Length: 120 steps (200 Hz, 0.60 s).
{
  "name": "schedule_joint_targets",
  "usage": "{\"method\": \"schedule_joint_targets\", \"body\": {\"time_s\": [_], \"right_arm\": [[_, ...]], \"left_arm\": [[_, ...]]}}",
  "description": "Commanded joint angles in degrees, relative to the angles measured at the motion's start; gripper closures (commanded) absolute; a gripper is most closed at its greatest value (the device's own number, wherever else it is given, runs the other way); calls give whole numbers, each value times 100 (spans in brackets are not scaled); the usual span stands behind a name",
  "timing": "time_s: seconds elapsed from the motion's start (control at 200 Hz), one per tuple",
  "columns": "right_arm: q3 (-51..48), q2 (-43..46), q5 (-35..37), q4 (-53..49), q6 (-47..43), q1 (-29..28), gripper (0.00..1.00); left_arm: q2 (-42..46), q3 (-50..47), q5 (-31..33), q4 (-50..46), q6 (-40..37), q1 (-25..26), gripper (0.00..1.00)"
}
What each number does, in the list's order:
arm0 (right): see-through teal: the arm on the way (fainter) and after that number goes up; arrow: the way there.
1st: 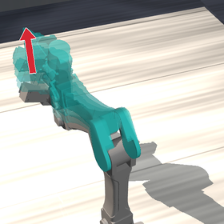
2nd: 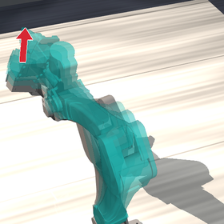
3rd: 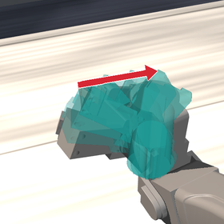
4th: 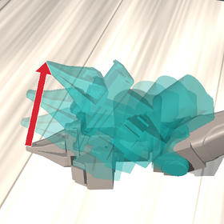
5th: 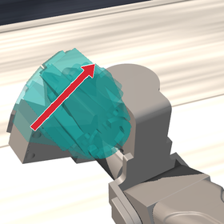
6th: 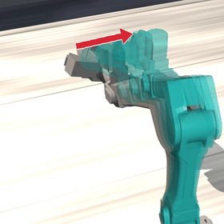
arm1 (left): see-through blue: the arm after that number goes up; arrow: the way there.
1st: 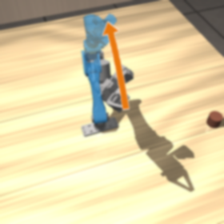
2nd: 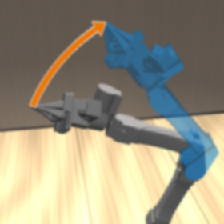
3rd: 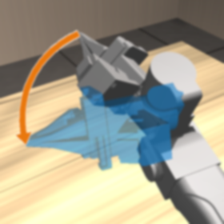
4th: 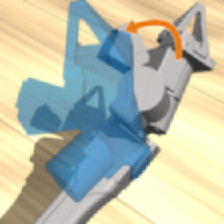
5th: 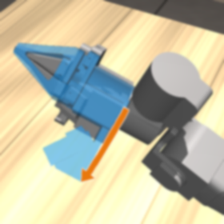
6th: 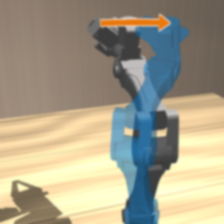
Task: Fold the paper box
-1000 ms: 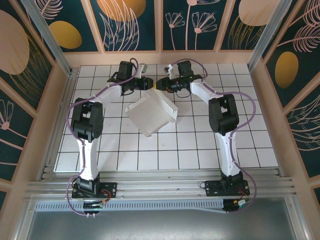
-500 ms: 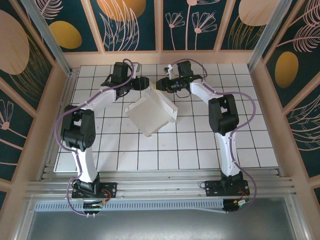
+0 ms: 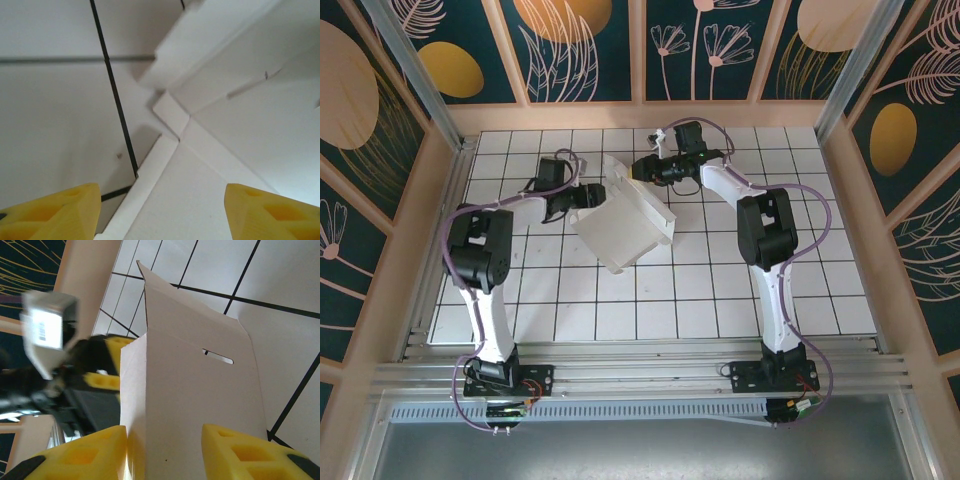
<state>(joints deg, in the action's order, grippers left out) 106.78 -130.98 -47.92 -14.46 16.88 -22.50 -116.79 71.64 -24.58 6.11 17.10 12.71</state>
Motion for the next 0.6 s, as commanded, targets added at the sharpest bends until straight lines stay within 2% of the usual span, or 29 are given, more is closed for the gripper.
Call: {"method": "schedule_joint_targets", "body": {"time_s": [0.0, 0.115, 0.185, 0.365, 0.511, 0.596], "right_arm": [[-4, 2, 69, -216, -114, -41, 56], [-61, 20, 79, -207, -124, -37, 56], [-78, 28, 81, -168, -98, -40, 56], [-88, 2, 59, -103, -54, -38, 56], [-90, -9, 68, -110, -71, -37, 56], [-103, -16, 68, -110, -63, -38, 56]], "left_arm": [[-346, 543, -731, 183, 23, 24, 35], [-766, 1094, -813, -131, -45, 25, 38], [-921, 1286, -903, -185, 109, 33, 48], [-673, 991, -740, 128, 480, 100, 51], [-647, 910, -924, 239, 889, 254, 60], [-680, 904, -706, 220, 1076, 397, 61]]}}
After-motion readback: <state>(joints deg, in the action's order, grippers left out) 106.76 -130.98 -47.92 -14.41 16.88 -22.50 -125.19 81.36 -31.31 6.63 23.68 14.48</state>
